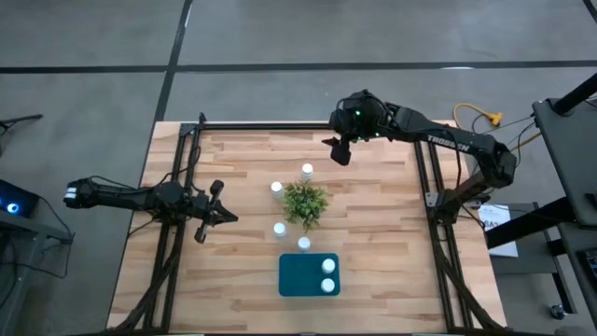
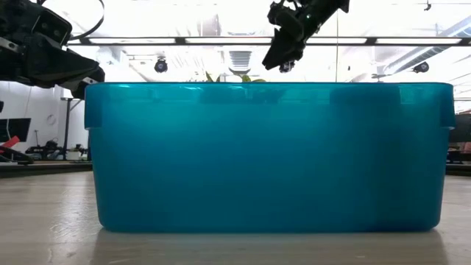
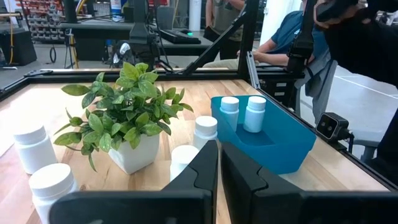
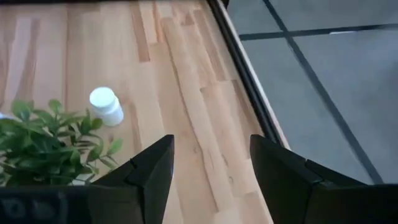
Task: Pick and place pill bottles into a basket
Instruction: Put the white medicine bottle into the blue bin
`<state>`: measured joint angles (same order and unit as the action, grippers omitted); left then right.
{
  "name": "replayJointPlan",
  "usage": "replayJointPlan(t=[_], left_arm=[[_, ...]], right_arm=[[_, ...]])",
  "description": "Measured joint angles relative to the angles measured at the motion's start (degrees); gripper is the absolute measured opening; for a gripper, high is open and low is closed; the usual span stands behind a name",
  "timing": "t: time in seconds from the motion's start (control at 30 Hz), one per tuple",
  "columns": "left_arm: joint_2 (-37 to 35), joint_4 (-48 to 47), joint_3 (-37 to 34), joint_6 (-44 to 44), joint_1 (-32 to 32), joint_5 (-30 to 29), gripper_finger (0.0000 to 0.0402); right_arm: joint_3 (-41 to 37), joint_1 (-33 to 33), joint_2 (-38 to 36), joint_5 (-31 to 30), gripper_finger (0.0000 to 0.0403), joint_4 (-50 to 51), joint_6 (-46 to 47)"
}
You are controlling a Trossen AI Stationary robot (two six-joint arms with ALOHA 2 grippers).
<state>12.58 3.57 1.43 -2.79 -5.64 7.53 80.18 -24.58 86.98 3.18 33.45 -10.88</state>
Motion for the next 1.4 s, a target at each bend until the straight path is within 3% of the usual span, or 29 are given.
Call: replayJointPlan(t=[0.47,0.7,0.93,1.2,1.4], left_arm=[[0.07,-0.02,0.00,-0.02,-0.01,0.00,0.0001],[0.13,-0.11,-0.02,-0.06,0.01,0.00,0.0001],[0.16,-0.17,-0.02,-1.58,0.01,0.04,0.0001],[0.54,-0.35,-0.02,-2.65,0.01,0.04,0.0001],[0.52,-0.31,-0.01,-2.91,0.00,0.04,0.0001]], right_arm=[[8.71,-6.65,12.26,10.68,0.0207,5.56,-3.13],[15.72,-7.12,18.50,10.85,0.0261,9.97,-3.12],[25.75,-6.94,24.99,11.71,0.0300,22.07,-5.20],[36.54,-6.34,32.63,12.58,0.0293,31.47,-6.56],[36.94,-5.24,34.03,15.68,0.0283,33.93,-9.41]])
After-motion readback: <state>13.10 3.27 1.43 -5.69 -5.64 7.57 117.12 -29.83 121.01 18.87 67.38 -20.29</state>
